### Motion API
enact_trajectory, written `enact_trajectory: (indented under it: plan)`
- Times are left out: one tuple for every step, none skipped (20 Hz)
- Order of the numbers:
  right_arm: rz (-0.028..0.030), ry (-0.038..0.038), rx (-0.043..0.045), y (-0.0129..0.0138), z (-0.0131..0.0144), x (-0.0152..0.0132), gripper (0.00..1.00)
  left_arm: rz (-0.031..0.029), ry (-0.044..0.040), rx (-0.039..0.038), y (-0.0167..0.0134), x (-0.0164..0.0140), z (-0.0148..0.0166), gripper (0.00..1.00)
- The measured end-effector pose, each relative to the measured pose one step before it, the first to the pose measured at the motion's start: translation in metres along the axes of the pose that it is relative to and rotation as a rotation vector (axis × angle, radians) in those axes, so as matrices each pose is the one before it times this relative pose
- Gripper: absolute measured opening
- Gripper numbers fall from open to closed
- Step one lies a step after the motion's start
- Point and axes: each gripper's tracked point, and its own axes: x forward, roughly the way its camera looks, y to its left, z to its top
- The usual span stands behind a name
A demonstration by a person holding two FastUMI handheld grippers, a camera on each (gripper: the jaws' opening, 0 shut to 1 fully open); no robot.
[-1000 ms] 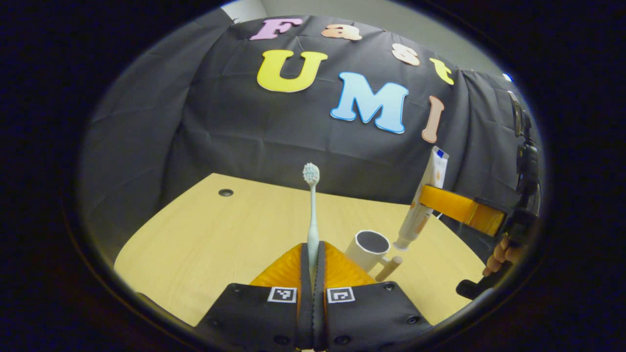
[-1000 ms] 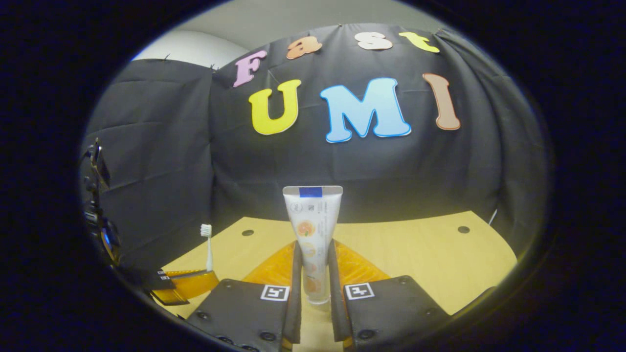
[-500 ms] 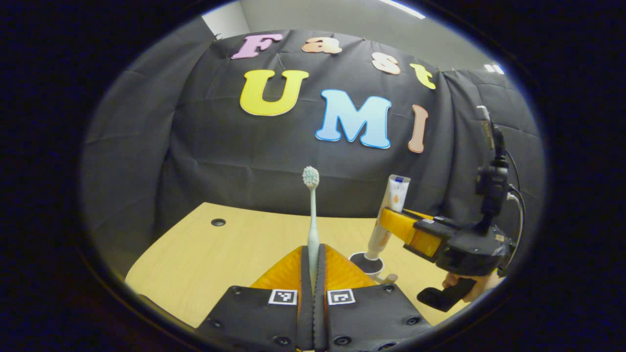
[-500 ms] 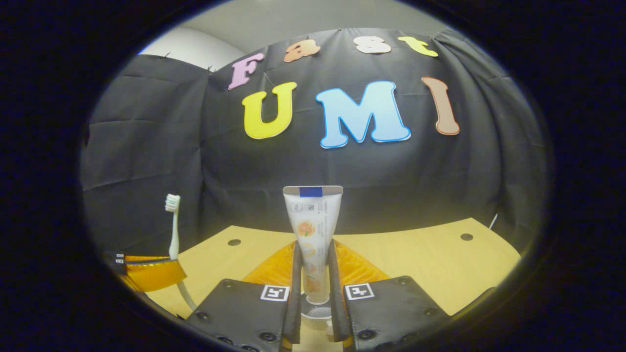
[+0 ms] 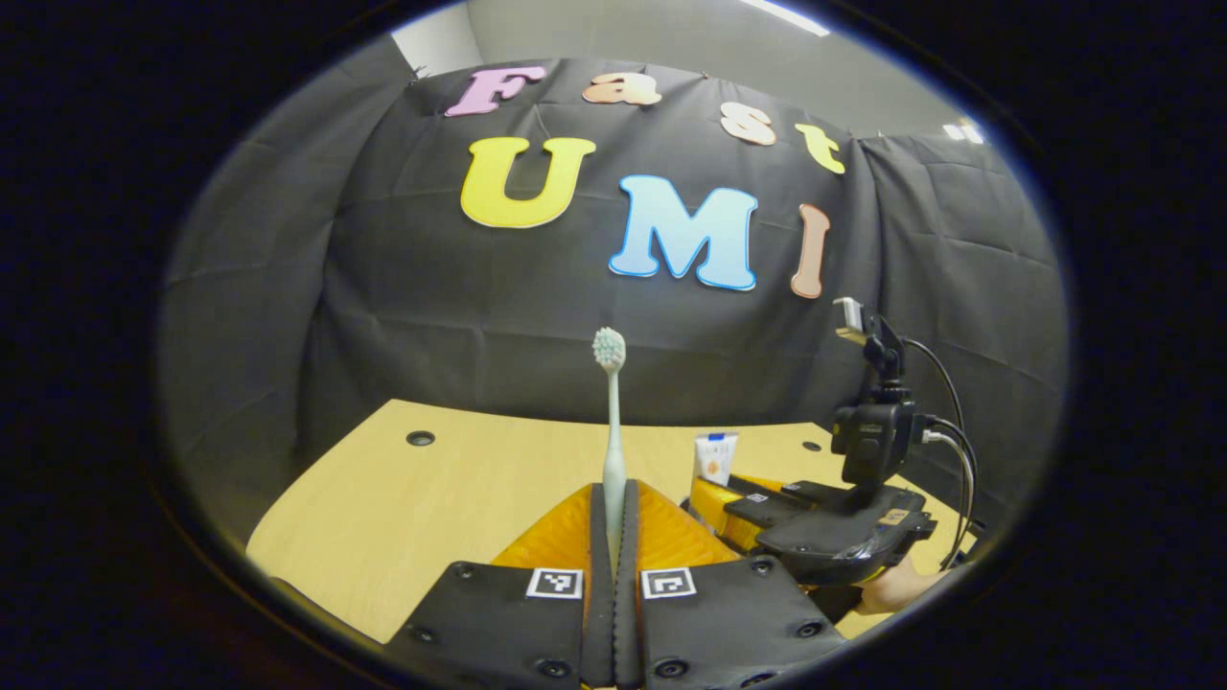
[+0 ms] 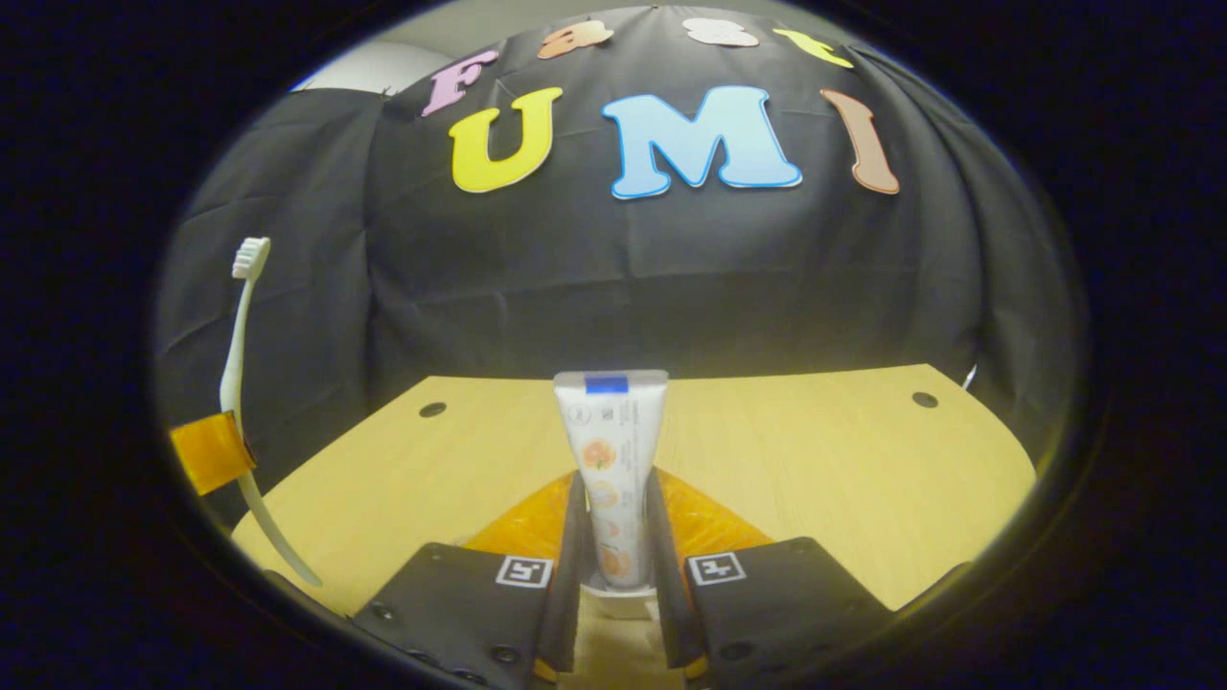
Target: Put the toothbrush and toothpaste on the desktop into the cup, then pick up the cup and place it on the coaster on the desktop.
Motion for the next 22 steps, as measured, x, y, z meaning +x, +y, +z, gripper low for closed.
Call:
enact_trajectory:
  plan:
    - [-0.00726,-0.00075,-0.00484,-0.00148,0.00148,-0.00297,0.34,-0.00213,0.0008,-0.00175,-0.00084,-0.00012,0.00093,0.08]
    - [-0.01224,-0.02006,-0.00645,-0.00172,0.00554,-0.00528,0.33,-0.00119,0.00131,-0.00223,-0.00021,0.00037,0.00036,0.08]
    - [-0.0086,-0.02154,-0.01015,-0.00048,0.00902,-0.00216,0.32,0.00056,0.00251,-0.00296,-0.00029,0.00083,-0.00034,0.08]
    - [-0.01953,-0.00974,-0.01633,-0.00376,0.00617,-0.00411,0.37,-0.00217,0.00282,-0.0053,-0.00091,0.0013,-0.0003,0.08]
    - [-0.00266,-0.00608,-0.01298,-0.00219,0.00494,-0.00359,0.37,-0.00132,0.00234,-0.00798,-0.00054,0.00146,0.00046,0.07]
    - [-0.00156,0.00311,-0.0032,-0.00227,0.00184,-0.00313,0.4,-0.00168,-0.00074,-0.00688,-0.00099,0.00155,-0.00001,0.07]
    - [0.00277,0.00088,0.00446,-0.00258,0.00273,-0.0038,0.42,-0.00348,-0.00176,-0.00393,-0.00055,0.00192,0.00263,0.08]
    - [0.00011,-0.00062,0.00563,-0.00183,0.00389,-0.0079,0.47,-0.00394,-0.00612,-0.00055,-0.0017,0.00311,0.00207,0.08]
    - [-0.00796,0.00137,0.00236,-0.00487,0.00431,-0.00889,0.53,-0.00533,-0.00689,-0.00058,-0.00193,0.00346,0.00213,0.08]
    - [-0.00636,0.00019,0.00666,-0.00366,0.00219,-0.00585,0.57,-0.00667,-0.00612,-0.00398,-0.00238,0.00392,0.00211,0.08]
    - [-0.0035,-0.00361,0.00545,-0.004,0.00319,-0.00641,0.6,-0.00977,-0.00472,-0.0087,-0.00406,0.00386,0.00189,0.07]
    - [-0.01304,-0.00371,0.00213,-0.00606,0.0035,-0.01047,0.7,-0.01224,-0.00609,-0.01158,-0.00315,0.00479,0.00159,0.07]
    - [-0.01063,-0.00605,0.00087,-0.0059,0.00406,-0.00936,0.84,-0.01227,-0.01164,-0.00902,-0.00391,0.00445,0.0039,0.07]
    - [-0.01425,-0.00901,-0.00327,-0.0053,0.00427,-0.00905,0.88,-0.01248,-0.01311,-0.0042,-0.00358,0.00532,0.00284,0.08]
    - [-0.01731,-0.01026,-0.00651,-0.00633,0.00405,-0.00862,0.89,-0.01404,-0.01338,-0.0014,-0.00522,0.00555,0.00369,0.07]
    - [-0.01389,-0.01292,-0.00569,-0.00569,0.00331,-0.00801,0.88,-0.0142,-0.02179,-0.00344,-0.0035,0.00607,0.00434,0.07]
    - [-0.00927,-0.01189,-0.00685,-0.00447,0.00365,-0.00757,0.89,-0.02259,-0.02565,-0.00956,-0.00561,0.00603,0.00468,0.08]
    - [-0.0121,-0.00967,-0.0072,-0.00546,0.00368,-0.00929,0.89,-0.01838,-0.02011,-0.00945,-0.0051,0.00809,0.00181,0.08]
    - [-0.01027,-0.00924,0.00354,-0.0037,0.00179,-0.0058,0.89,-0.01585,-0.00761,-0.00396,-0.00503,0.00499,-0.00067,0.08]
    - [-0.00673,-0.00797,0.01172,-0.00332,0.00224,-0.00596,0.9,-0.00883,-0.00419,-0.00264,-0.00316,0.0055,-0.00109,0.07]
    - [-0.00688,-0.00647,0.01542,-0.00175,0.00159,-0.00301,0.89,-0.01594,-0.00428,-0.0067,-0.00506,0.00628,-0.00165,0.07]
    - [-0.00644,-0.00014,0.01158,-0.00248,-0.00005,-0.00302,0.89,-0.01107,-0.00143,-0.00534,-0.00416,0.00509,-0.00226,0.09]
